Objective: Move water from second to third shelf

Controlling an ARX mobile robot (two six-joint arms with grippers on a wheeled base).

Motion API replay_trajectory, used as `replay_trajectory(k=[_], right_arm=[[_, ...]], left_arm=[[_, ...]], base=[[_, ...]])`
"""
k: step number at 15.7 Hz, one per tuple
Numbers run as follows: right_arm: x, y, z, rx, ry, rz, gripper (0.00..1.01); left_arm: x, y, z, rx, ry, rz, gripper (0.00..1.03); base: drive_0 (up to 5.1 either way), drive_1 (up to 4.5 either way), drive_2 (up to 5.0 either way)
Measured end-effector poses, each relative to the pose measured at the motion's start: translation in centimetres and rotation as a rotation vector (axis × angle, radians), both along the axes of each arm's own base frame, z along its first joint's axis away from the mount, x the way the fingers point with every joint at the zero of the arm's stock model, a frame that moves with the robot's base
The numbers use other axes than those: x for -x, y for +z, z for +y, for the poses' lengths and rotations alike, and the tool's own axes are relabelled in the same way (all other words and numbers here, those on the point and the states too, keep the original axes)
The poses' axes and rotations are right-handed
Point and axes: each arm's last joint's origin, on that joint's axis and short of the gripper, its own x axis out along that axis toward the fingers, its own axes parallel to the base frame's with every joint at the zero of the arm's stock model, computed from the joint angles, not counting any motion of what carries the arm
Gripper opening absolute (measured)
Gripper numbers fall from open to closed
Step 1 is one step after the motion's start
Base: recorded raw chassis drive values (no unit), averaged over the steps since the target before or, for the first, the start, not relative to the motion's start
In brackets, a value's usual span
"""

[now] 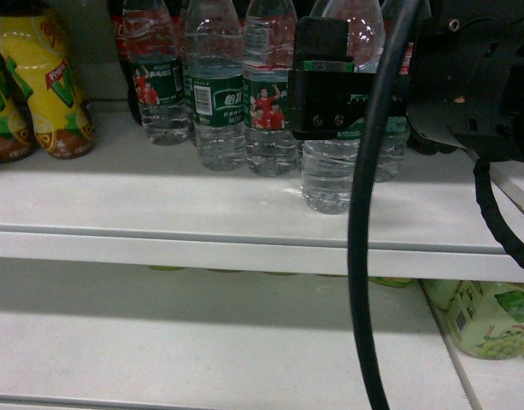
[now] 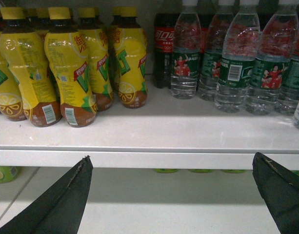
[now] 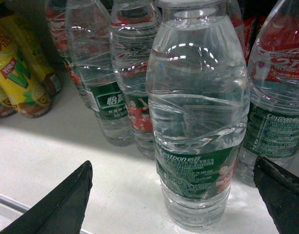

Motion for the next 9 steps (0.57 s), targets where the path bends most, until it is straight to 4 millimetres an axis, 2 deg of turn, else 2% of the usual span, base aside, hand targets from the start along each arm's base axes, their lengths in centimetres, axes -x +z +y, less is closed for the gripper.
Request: replay_trajectory(k=[9], right_arm=[[-3.7, 0.2, 1.6, 0.040, -0.061, -0.003, 0.98]], left_arm=[[0.0, 0.0, 0.0, 0.000, 0.000, 0.000, 0.98]], base=[[0.0, 0.00, 0.0]])
